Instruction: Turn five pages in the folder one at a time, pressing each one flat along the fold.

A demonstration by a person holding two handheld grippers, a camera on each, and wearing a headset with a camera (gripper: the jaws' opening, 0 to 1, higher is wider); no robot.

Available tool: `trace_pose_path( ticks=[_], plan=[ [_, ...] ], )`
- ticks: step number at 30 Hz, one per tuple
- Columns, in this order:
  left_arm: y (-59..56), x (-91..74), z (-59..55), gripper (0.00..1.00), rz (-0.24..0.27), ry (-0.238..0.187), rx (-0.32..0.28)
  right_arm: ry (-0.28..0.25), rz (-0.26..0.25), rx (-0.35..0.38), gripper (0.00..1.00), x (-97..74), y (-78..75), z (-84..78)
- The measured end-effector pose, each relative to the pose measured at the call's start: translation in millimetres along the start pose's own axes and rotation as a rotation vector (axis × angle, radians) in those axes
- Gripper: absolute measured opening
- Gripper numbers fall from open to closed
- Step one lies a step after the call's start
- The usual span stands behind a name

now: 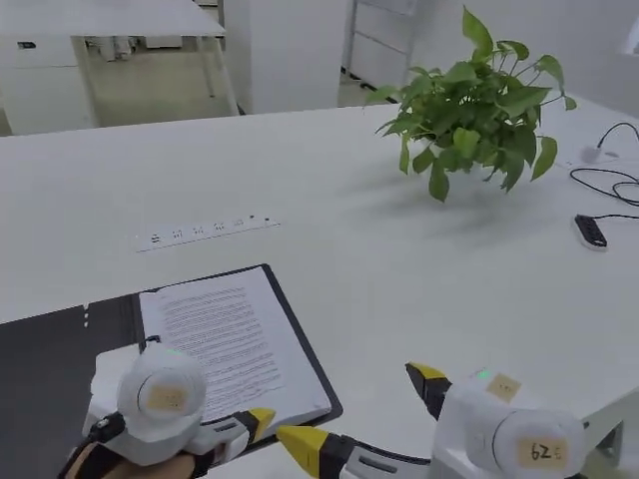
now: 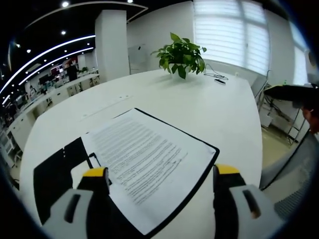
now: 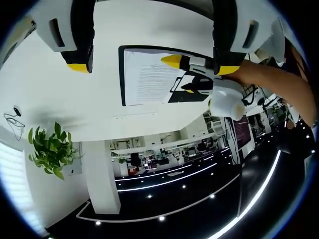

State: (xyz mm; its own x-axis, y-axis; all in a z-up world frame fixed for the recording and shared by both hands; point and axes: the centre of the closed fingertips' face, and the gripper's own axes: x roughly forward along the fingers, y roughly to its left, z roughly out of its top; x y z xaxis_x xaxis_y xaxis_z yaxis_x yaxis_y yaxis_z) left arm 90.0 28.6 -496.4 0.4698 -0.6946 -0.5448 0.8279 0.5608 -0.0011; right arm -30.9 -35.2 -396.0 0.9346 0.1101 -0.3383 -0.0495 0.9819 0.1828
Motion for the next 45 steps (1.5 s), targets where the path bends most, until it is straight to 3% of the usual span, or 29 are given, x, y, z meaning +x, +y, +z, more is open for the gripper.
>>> trace_pose_path(
  ticks=[8,20,24,27,28,34,38,45],
  plan=[
    [-15.4,23.8,-1.5,0.84,-0.031,0.008,0.005,0.003,-0.007,0.003,1.0,0.3,-1.4,-0.2],
    [-12.6,52.2,-1.4,0.78,0.001,0.009,-0.032,0.008,-0.034,0.027,0.99,-0.1,-7.0,-1.1],
    [-12.2,58.8,-9.2,0.76,0.015,0.03,-0.056,0.014,-0.036,0.029,0.99,0.6,-6.7,-2.2],
    [-11.4,64.6,-22.0,0.75,0.028,0.067,-0.043,0.013,-0.043,0.038,0.98,1.4,-8.8,-1.5],
    [-9.5,64.9,-20.7,0.74,0.04,0.06,-0.014,0.014,-0.047,0.043,0.98,1.6,-9.8,-1.6],
    [-11.6,64.3,-21.3,0.71,0.045,0.026,-0.01,0.017,-0.057,0.043,0.98,2.0,-10.8,-2.3],
    [-23.7,63.9,-19.6,0.59,-0.014,-0.008,0.014,0.029,-0.063,0.043,0.97,2.2,-11.9,-5.2],
    [-19.9,62.6,-21.4,0.53,-0.018,-0.026,-0.006,0.024,-0.072,0.047,0.96,1.8,-14.7,-3.9]
  ],
)
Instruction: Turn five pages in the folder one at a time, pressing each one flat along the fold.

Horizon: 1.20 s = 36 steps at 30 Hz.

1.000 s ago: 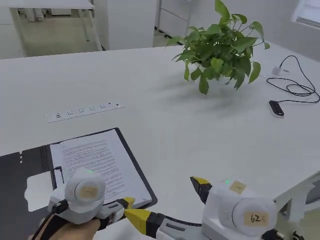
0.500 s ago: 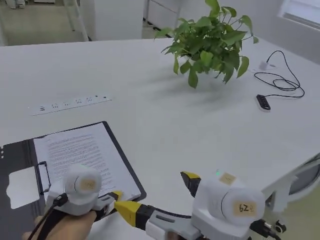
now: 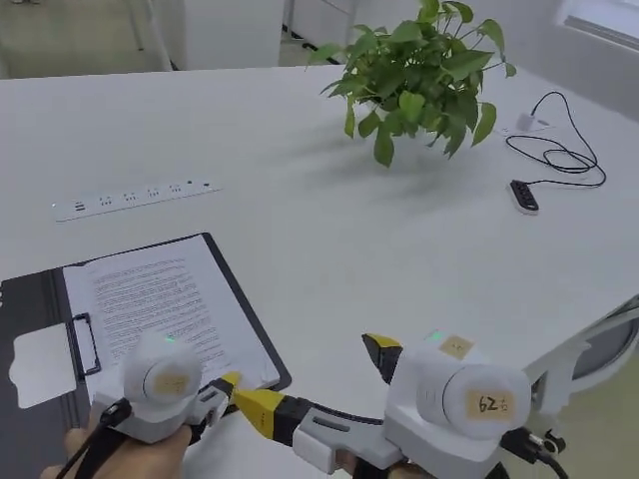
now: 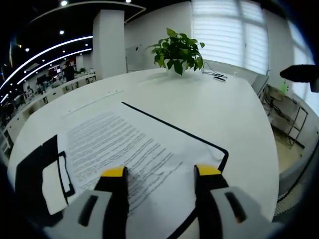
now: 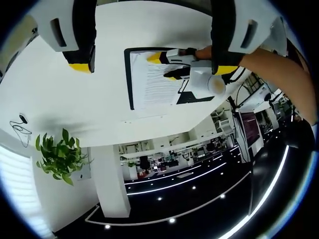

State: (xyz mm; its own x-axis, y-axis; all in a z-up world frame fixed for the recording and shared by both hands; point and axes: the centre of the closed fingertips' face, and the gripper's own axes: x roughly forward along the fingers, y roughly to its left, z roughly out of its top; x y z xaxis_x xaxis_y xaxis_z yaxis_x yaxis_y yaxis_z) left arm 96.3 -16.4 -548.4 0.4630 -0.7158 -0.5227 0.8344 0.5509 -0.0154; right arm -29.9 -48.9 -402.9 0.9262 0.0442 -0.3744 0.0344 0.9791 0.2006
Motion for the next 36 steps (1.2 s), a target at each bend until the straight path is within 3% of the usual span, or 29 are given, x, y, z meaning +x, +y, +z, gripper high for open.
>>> trace_pose_path(
  ticks=[15,26,28,30,32,36],
  plan=[
    [2.7,-1.4,-0.8,0.38,-0.008,-0.012,0.0,0.017,0.004,-0.01,0.95,3.5,3.6,-4.4],
    [9.2,-1.3,-0.2,0.24,0.019,0.006,-0.006,0.033,0.016,-0.012,0.94,7.3,8.5,-7.1],
    [11.4,-1.5,0.2,0.2,0.033,0.006,-0.021,0.04,0.016,-0.016,0.93,8.8,9.5,-8.8],
    [16.5,-0.9,-1.6,0.11,0.042,0.017,-0.078,0.05,0.017,-0.013,0.93,10.1,10.1,-10.4],
    [15.8,-0.4,-1.3,0.1,0.038,0.021,-0.041,0.056,0.015,0.007,0.92,12.0,9.3,-10.6],
    [15.7,1.3,-1.3,0.07,0.038,0.018,-0.091,0.068,0.023,0.131,0.89,20.6,10.4,-12.8]
  ],
)
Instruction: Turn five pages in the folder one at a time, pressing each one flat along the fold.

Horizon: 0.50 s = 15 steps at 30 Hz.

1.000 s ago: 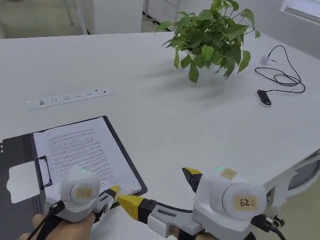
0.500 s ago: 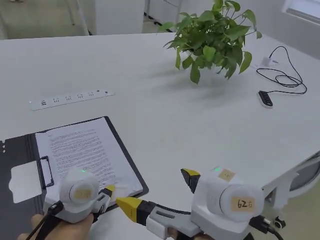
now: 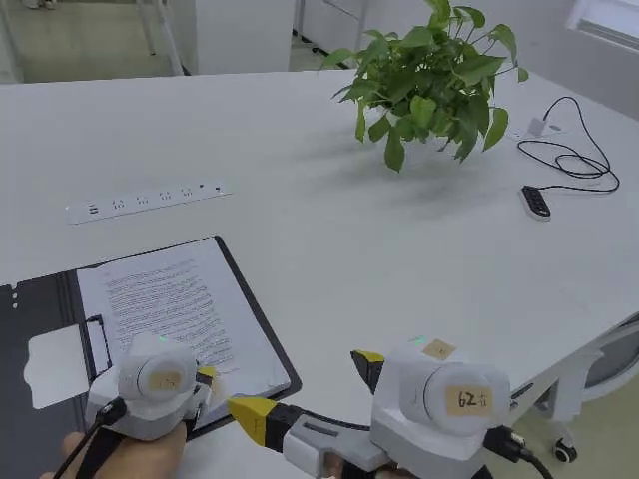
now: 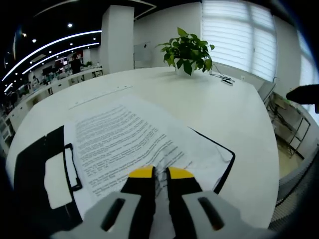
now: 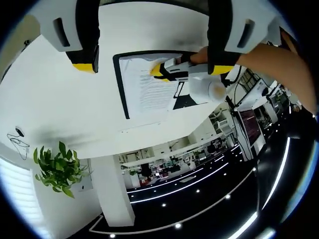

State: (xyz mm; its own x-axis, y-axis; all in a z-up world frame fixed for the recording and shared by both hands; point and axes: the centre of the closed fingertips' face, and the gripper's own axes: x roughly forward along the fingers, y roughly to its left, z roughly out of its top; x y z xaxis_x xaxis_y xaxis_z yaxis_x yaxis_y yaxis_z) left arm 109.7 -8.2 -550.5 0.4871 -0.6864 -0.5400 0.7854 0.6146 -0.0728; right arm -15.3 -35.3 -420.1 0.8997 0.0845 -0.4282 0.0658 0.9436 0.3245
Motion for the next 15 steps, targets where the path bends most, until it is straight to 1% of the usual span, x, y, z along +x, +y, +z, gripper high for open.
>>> trace_pose_path(
  ticks=[3,4,5,7,11,12,13,14,15],
  plan=[
    [-0.6,-0.6,-0.3,0.05,-0.002,-0.001,-0.014,-0.004,0.016,0.135,0.86,9.4,-1.4,-1.1],
    [-0.6,-0.1,-0.1,0.05,-0.004,-0.001,-0.018,0.004,0.019,0.18,0.84,12.5,-1.7,-3.4],
    [-0.4,0.3,0.0,0.04,-0.006,-0.002,-0.021,0.009,0.028,0.243,0.82,17.7,-1.7,-6.1],
    [0.3,-0.6,-0.3,0.04,-0.01,-0.002,-0.024,0.015,0.031,0.319,0.77,25.4,-2.8,-10.9],
    [1.5,-0.2,0.2,0.04,-0.012,-0.008,-0.033,0.035,0.037,0.389,0.65,39.8,-1.2,-23.7],
    [1.8,-0.8,0.3,0.04,-0.012,-0.009,-0.037,0.033,0.039,0.419,0.63,44.1,-0.4,-26.2],
    [2.0,-0.8,0.4,0.04,-0.011,-0.011,-0.037,0.026,0.044,0.437,0.61,47.5,0.7,-27.0],
    [2.2,-1.2,0.3,0.04,-0.011,-0.012,-0.035,0.031,0.046,0.463,0.59,51.9,1.4,-30.7],
    [2.3,-1.0,0.4,0.04,-0.012,-0.014,-0.036,0.034,0.046,0.468,0.58,53.1,1.9,-32.1]
  ],
)
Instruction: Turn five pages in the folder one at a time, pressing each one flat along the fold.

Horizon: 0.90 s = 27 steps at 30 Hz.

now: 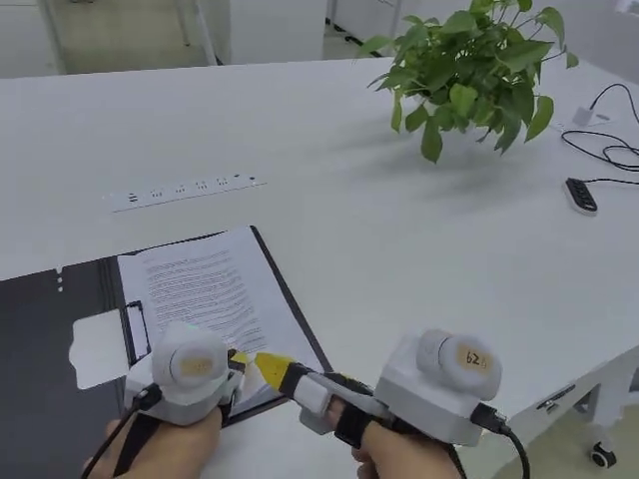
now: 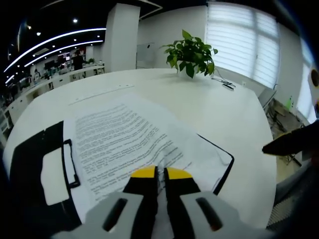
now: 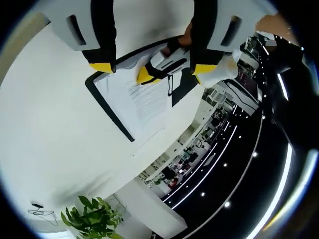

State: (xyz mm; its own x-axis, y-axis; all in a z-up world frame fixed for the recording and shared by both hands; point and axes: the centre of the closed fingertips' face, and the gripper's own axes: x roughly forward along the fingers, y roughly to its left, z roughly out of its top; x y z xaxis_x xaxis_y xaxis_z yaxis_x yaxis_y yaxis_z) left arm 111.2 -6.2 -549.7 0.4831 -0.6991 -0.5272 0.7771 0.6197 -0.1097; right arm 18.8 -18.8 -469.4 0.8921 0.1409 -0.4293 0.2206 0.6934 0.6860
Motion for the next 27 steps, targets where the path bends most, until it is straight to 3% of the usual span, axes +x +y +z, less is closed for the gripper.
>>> trace_pose_path(
  ticks=[7,12,16,27],
  plan=[
    [0.6,-0.5,-0.2,0.04,-0.012,-0.006,0.004,0.009,0.007,0.084,0.5,21.0,-5.0,-14.7],
    [0.4,-1.2,-0.4,0.04,-0.015,-0.014,0.006,-0.012,0.021,0.141,0.46,30.6,-3.8,-14.8],
    [0.1,-1.6,-0.4,0.04,-0.018,-0.017,0.008,-0.001,0.029,0.167,0.45,38.7,-2.5,-19.1],
    [-0.5,-1.9,-0.2,0.04,-0.02,-0.017,0.009,0.02,0.022,0.241,0.45,49.1,-6.9,-26.3]
  ],
)
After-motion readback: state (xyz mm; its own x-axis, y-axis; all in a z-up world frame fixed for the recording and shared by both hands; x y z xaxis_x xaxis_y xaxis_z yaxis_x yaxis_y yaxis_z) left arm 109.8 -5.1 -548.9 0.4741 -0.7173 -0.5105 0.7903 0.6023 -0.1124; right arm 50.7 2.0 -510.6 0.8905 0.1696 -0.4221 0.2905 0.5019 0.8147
